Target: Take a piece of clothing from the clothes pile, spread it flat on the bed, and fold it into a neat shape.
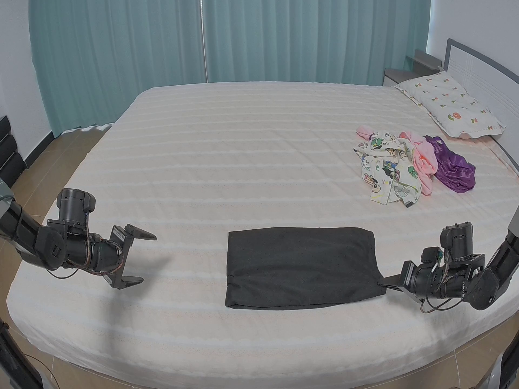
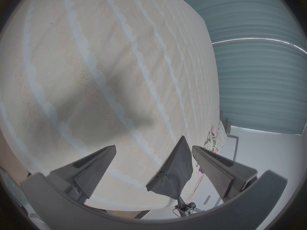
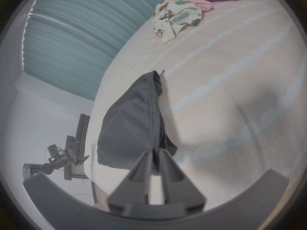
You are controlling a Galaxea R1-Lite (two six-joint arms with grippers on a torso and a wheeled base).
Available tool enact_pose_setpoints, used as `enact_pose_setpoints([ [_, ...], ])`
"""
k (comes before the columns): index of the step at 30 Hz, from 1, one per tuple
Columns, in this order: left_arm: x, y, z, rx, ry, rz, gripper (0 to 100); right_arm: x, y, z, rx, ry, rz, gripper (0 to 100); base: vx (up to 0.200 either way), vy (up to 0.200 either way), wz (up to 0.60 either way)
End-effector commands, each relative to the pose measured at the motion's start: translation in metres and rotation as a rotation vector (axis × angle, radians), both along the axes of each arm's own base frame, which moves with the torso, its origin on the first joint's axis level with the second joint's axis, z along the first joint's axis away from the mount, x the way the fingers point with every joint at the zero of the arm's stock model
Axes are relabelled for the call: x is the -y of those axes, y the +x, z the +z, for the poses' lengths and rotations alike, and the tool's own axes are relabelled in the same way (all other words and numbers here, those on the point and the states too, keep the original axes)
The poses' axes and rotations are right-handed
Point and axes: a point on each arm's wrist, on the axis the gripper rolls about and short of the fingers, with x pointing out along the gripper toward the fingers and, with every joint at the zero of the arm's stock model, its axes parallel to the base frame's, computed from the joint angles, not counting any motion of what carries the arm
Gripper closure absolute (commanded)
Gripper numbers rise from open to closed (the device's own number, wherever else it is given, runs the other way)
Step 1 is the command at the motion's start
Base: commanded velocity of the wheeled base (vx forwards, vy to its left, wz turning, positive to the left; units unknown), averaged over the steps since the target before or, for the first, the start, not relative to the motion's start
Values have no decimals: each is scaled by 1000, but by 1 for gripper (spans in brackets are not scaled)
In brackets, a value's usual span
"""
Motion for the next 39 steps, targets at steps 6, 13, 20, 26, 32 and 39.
enact_pose_setpoints([
  [6, 0, 0, 0, 1, -1, 2, 0, 10, 5, 16, 69, 27, -36, 0, 0, 0, 0],
  [13, 1, 0, 0, 0, 0, -2, 0, 17, 44, 27, 123, 83, -120, 0, 0, 0, 0],
  [20, 1, 0, 0, 1, 0, -2, 0, 2, 63, -8, 32, 81, -94, 0, 0, 0, 0],
  [26, 1, 0, 0, 0, 0, -4, 0, -4, 76, -18, 76, 18, 1, 0, 0, 0, 0],
  [32, 2, 1, -5, -15, 0, -5, 0, -24, 90, -27, 92, 28, 100, 0, 0, 0, 0],
  [39, 2, 1, -2, -8, -1, -4, 0, -51, 98, -36, 110, 19, 180, 0, 0, 0, 0],
])
